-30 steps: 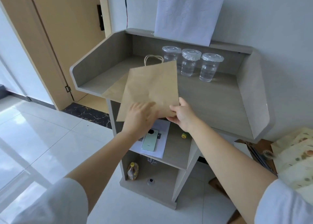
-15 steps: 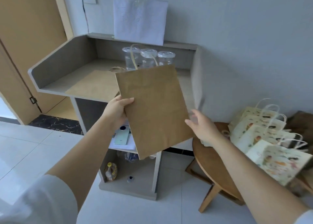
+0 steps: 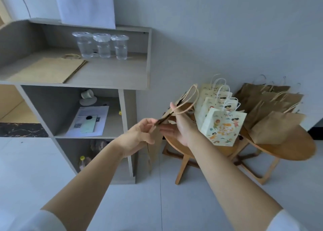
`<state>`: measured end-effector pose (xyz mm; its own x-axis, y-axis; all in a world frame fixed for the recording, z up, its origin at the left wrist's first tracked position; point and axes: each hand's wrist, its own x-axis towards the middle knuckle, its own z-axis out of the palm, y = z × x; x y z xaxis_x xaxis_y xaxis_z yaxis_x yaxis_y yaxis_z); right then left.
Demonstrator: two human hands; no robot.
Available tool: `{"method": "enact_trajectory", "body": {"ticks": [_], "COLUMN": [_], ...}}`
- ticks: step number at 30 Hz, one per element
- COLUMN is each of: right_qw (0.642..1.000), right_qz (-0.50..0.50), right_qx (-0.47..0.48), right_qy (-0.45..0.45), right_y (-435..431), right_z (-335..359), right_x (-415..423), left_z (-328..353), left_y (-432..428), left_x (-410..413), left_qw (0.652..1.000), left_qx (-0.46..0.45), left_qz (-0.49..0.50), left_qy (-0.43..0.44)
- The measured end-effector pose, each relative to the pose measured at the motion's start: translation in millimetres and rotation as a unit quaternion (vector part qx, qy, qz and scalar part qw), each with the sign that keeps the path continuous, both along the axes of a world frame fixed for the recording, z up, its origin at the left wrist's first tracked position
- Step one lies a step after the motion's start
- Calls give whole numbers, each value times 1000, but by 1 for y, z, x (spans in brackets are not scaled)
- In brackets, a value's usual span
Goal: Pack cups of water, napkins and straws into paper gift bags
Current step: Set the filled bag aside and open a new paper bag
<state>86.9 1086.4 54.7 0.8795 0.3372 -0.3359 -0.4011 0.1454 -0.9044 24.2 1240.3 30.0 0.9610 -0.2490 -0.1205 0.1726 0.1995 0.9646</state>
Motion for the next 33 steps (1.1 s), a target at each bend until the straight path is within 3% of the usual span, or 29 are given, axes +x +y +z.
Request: {"method": "enact_trajectory", "body": {"ticks": [3, 6, 10, 13, 14, 16, 18, 20, 22, 25, 28, 33], "right_qw": [999, 994, 979, 962, 957, 949, 934, 886, 829, 757, 678, 659], "right_qz": [40, 48, 24, 36, 49, 67, 35, 24, 43, 36, -17, -9], "right_qx": [-7, -13, -146, -218, -232, -253, -301, -407, -504, -610, -703, -723], "right_qy": [-34, -93, -142, -161, -169, -178, -190, -221, -239, -230, -215, -209], "right_y": [-24, -41, -54, -63, -64, -65, -65, -63, -63, -79, -108, -105], "right_z": [-17, -28, -33, -30, -29, -28, -29, -33, -38, -35, -29, -39], "right_x": [-20, -35, -41, -43, -44, -47, -48, -47, -46, -37, -24, -14], "left_z": [-5, -5, -11, -19, -18, -16, -20, -26, -34, -30, -28, -36], "left_y": [-12, -33, -60, -67, -74, -89, -102, -107, -105, -86, -52, -62], "left_x": [-2, -5, -5, -1, -2, -3, 2, 8, 15, 22, 28, 38], "left_qw": [990, 978, 985, 975, 981, 999, 988, 939, 868, 749, 711, 725], "left_qx": [-80, -155, -116, -178, -151, -13, 132, 317, 473, 648, 693, 679], "left_qz": [-110, -108, -116, -104, -90, -16, 86, 111, 89, 88, 119, 119], "left_qy": [42, 91, 62, 87, 85, 44, 5, -70, -124, -104, -16, -1]}}
